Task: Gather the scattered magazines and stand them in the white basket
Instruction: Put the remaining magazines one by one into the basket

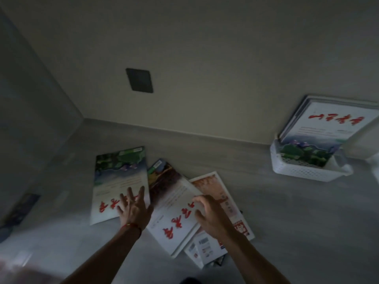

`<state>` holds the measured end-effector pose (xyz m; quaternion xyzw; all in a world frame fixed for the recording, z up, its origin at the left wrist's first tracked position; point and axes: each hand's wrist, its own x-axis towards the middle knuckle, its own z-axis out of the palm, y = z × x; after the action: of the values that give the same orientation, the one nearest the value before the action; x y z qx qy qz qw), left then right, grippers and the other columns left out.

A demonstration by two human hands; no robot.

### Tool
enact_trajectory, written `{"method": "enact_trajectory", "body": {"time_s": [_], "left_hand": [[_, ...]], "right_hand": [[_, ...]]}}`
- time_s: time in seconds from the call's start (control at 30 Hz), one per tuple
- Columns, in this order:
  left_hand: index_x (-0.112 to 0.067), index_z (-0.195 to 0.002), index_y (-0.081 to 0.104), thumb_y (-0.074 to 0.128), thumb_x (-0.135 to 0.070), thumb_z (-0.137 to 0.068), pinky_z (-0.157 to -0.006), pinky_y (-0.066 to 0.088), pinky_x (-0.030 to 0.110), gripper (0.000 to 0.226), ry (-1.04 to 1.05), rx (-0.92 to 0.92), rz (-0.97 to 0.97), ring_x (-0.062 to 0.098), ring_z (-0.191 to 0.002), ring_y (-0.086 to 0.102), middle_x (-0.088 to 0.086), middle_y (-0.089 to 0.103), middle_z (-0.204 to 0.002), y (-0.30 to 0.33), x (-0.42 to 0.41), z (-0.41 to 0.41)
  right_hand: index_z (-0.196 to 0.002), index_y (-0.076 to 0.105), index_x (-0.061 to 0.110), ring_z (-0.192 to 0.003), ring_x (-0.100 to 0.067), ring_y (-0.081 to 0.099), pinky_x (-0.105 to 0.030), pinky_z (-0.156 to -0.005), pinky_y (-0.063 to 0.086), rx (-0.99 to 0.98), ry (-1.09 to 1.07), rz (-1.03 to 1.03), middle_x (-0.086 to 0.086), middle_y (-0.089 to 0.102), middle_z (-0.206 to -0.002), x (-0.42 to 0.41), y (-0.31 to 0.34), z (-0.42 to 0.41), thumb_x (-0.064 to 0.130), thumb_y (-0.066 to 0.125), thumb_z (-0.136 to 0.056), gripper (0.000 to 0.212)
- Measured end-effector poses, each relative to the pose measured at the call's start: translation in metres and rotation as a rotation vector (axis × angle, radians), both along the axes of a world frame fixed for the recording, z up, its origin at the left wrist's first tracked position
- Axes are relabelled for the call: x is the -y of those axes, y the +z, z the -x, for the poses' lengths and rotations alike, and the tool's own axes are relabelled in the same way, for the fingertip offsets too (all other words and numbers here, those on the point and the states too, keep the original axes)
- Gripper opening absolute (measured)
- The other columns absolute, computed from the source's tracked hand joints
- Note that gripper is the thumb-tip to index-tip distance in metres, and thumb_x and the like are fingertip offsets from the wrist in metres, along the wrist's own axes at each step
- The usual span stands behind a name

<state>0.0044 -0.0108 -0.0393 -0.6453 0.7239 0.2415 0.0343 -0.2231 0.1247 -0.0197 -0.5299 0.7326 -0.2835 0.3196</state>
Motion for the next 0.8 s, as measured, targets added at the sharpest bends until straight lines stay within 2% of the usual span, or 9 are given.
{"method": "enact_trajectory", "body": {"time_s": [0.07,0.17,0.27,0.37,0.43,0.57,0.67,0.73,0.8], "left_hand": [[-0.035,-0.154,0.012,0.053,-0.057,-0.09,-0.12,0.004,0.063,0.08,-0.029,0.045,-0.056,0.04,-0.151,-0.008,0.011,-0.009,-0.166,-0.007,0.011,-0.012],[-0.032,-0.15,0.023,0.054,-0.063,-0.084,-0.115,0.019,0.064,0.079,-0.113,0.086,-0.032,0.043,-0.146,0.009,0.012,0.005,-0.163,-0.009,0.019,-0.017],[-0.032,-0.144,0.033,0.054,-0.063,-0.083,-0.112,0.025,0.062,0.072,-0.163,0.077,0.002,0.042,-0.141,0.018,0.011,0.014,-0.16,-0.008,0.019,-0.019],[-0.028,-0.137,0.042,0.061,-0.058,-0.075,-0.109,0.033,0.054,0.071,-0.292,0.028,0.026,0.036,-0.135,0.028,0.008,0.031,-0.15,-0.004,0.014,-0.022],[-0.026,-0.134,0.046,0.066,-0.054,-0.07,-0.11,0.035,0.047,0.072,-0.428,-0.033,0.049,0.03,-0.135,0.03,0.005,0.037,-0.146,-0.003,0.007,-0.026],[-0.024,-0.142,0.044,0.067,-0.041,-0.071,-0.124,0.017,0.041,0.076,-0.723,-0.133,0.024,0.023,-0.151,0.014,0.004,0.027,-0.161,-0.006,-0.002,-0.035],[-0.023,-0.148,0.037,0.062,-0.024,-0.08,-0.123,-0.002,0.033,0.072,-0.867,-0.105,0.019,0.02,-0.154,0.003,0.002,0.013,-0.165,-0.007,0.0,-0.042],[-0.026,-0.151,0.03,0.052,-0.005,-0.085,-0.124,0.0,0.035,0.072,-0.933,-0.067,0.051,0.017,-0.154,0.001,-0.002,0.012,-0.165,-0.007,0.005,-0.049],[-0.027,-0.151,0.033,0.048,0.007,-0.087,-0.126,0.012,0.044,0.074,-0.935,-0.085,0.112,0.02,-0.153,0.011,-0.003,0.021,-0.163,-0.005,0.013,-0.055]], "right_hand": [[-0.132,0.058,0.018,-0.122,-0.012,0.054,-0.029,-0.104,0.045,-0.018,0.019,-0.007,0.0,0.059,-0.13,0.008,0.0,-0.019,0.024,0.058,-0.092,0.041],[-0.132,0.058,0.018,-0.12,-0.009,0.054,-0.019,-0.1,0.043,-0.042,0.004,-0.016,0.002,0.06,-0.129,0.018,-0.001,-0.038,0.022,0.057,-0.094,0.038],[-0.13,0.059,0.019,-0.114,-0.008,0.057,-0.013,-0.091,0.043,-0.058,-0.032,-0.036,0.002,0.061,-0.125,0.021,-0.003,-0.049,0.022,0.056,-0.096,0.035],[-0.129,0.059,0.02,-0.106,-0.004,0.058,-0.002,-0.078,0.04,-0.078,-0.029,-0.068,0.002,0.062,-0.122,0.023,-0.007,-0.056,0.022,0.057,-0.097,0.032],[-0.128,0.058,0.021,-0.105,-0.002,0.057,-0.001,-0.076,0.041,-0.086,-0.037,-0.075,0.004,0.062,-0.122,0.024,-0.008,-0.057,0.021,0.057,-0.097,0.031],[-0.127,0.057,0.027,-0.108,-0.003,0.058,-0.008,-0.08,0.044,-0.127,-0.058,-0.075,0.008,0.06,-0.12,0.029,-0.009,-0.054,0.018,0.06,-0.093,0.035],[-0.134,0.054,0.025,-0.123,-0.012,0.053,-0.023,-0.097,0.046,-0.229,-0.041,-0.055,0.004,0.057,-0.134,0.032,-0.01,-0.047,0.014,0.063,-0.089,0.047],[-0.142,0.046,0.029,-0.133,-0.017,0.045,-0.041,-0.106,0.045,-0.314,-0.016,-0.096,0.004,0.045,-0.145,0.031,-0.01,-0.04,0.019,0.064,-0.089,0.057],[-0.145,0.037,0.036,-0.139,-0.019,0.035,-0.051,-0.108,0.04,-0.395,0.023,-0.159,0.006,0.033,-0.15,0.026,-0.012,-0.034,0.03,0.061,-0.09,0.06]]}}
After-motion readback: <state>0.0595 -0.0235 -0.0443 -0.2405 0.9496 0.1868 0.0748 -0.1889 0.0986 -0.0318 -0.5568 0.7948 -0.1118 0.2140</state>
